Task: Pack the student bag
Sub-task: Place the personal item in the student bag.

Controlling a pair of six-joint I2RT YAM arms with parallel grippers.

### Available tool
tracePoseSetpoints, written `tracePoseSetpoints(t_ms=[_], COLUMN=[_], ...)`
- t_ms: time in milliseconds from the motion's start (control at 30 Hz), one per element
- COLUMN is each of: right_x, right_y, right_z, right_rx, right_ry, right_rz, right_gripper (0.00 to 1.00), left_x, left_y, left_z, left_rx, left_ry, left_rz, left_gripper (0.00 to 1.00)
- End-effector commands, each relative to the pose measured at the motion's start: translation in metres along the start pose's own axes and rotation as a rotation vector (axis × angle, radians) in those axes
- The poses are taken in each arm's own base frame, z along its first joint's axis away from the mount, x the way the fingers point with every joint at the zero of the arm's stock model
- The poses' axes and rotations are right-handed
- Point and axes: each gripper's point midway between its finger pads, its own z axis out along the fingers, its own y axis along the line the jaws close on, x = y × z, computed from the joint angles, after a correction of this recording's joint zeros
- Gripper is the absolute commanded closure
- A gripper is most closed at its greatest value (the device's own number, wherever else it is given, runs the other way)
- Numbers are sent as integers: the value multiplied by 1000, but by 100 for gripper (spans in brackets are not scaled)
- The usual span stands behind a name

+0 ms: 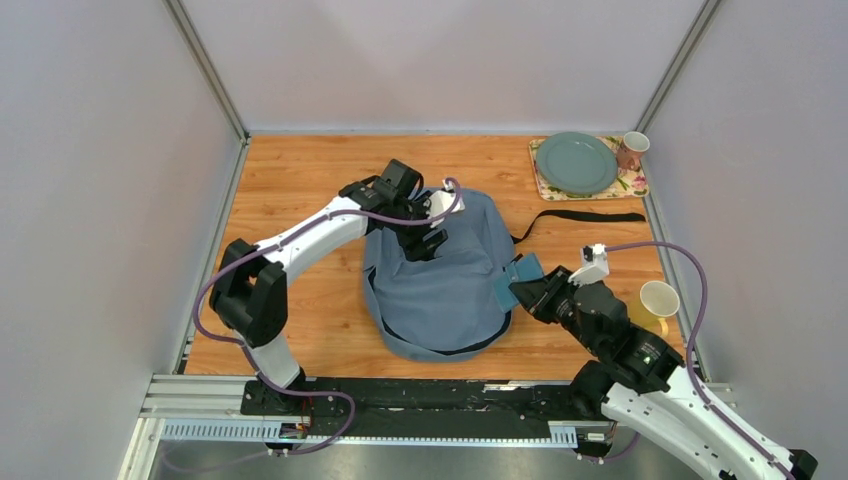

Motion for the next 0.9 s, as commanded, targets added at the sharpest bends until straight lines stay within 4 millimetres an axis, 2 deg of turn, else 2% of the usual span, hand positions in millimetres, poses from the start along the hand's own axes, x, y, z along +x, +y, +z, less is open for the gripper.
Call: tracePoseSetpoints(t_ms=[0, 33, 67, 100, 133, 167, 233, 300, 433, 467, 633, 667, 833, 867], right_x=[-7, -7, -7, -6, -6, -6, -5, -5, -5, -6, -8, -7, -5, -3], right_y=[17, 19, 19, 19, 18, 19, 19, 18, 16, 15, 12, 11, 15, 16], right_z=[5, 5, 6, 7, 7, 7, 8, 8, 6, 5, 4, 4, 6, 7], right_rx=[-55, -60, -60, -56, -55, -57, -57, -56, -51, -50, -46, -44, -58, -60], right_ry=[-25, -25, -23, -21, -18, -19, -16, -19, -19, -24, -43, -40, -25, -17], right_rz=[31, 32, 31, 28, 29, 30, 31, 31, 30, 30, 44, 41, 44, 42], right_gripper=[99, 99, 99, 99, 99, 99, 99, 99, 99, 99, 99, 99, 99, 99], left_x=[-5, -11, -1, 3, -2, 5, 5, 14, 12, 11, -10, -13, -28, -35], left_y=[-35, -34, -46, -39, -38, -41, -33, -25, -12, -9, -1, 1, 0, 0], left_z=[-7, -7, 3, 5, 8, 13, 19, 22, 23, 21, 5, 3, -13, -19], left_rx=[-1, -35, -30, -94, -127, -137, -231, -292, -377, -402, -466, -474, -490, -494], left_ry=[-39, -70, -47, -28, -49, -31, -14, 7, -17, -21, -114, -123, -175, -196], left_rz=[42, 69, 82, 89, 108, 118, 143, 123, 84, 82, 78, 77, 48, 35], left_gripper=[24, 24, 24, 24, 24, 24, 24, 27, 47, 56, 72, 78, 94, 100])
